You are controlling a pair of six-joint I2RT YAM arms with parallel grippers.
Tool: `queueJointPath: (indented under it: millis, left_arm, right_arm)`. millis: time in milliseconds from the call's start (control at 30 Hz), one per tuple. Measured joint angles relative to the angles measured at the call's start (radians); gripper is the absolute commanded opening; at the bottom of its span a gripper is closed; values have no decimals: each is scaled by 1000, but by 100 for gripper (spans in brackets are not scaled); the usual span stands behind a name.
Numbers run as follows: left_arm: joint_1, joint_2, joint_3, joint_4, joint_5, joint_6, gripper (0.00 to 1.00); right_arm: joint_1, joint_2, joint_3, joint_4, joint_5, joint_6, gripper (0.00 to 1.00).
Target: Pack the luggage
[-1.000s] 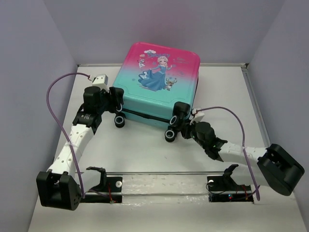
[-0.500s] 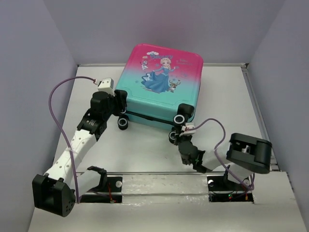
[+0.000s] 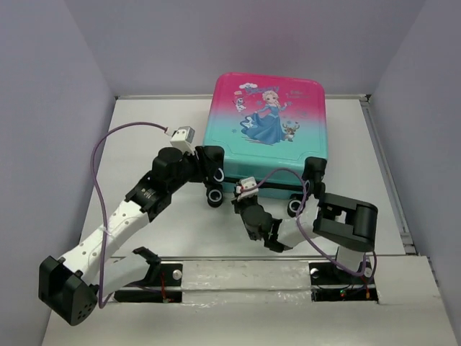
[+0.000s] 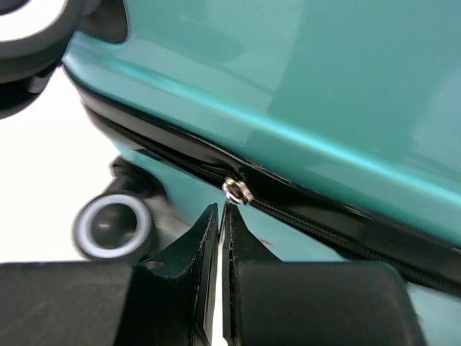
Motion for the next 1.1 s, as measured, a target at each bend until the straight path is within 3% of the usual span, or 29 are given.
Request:
queueJointPath:
  millis: [167, 400, 567, 733, 767, 833, 933, 1100]
  left_arm:
    - [-3, -16, 0, -5, -93, -10, 6]
    - [10, -108, 0, -145, -237, 16, 6]
    - [10, -171, -4, -223, -286, 29, 6]
    - [10, -232, -45, -230, -289, 14, 6]
    - [9, -243, -56, -228, -280, 3, 6]
    - [0, -255, -71, -225, -257, -13, 6]
    - [-39, -266, -80, -208, -180, -49, 6]
    - [-85, -225, -80, -136, -97, -102, 6]
  right_arm:
    - [-60, 5, 79, -122, -197, 142, 7]
    - [-79, 57, 124, -97, -456, 281, 7]
    - [-80, 41, 125, -122, -624, 255, 7]
    - [-90, -26, 130, -254, -739, 217, 8]
    - [-91, -49, 130, -301, -753, 216, 41]
    - [-93, -132, 130, -458, -780, 254, 76]
    - [-60, -258, 151, -640, -901, 312, 89]
    - [52, -499, 282, -942, -986, 365, 93]
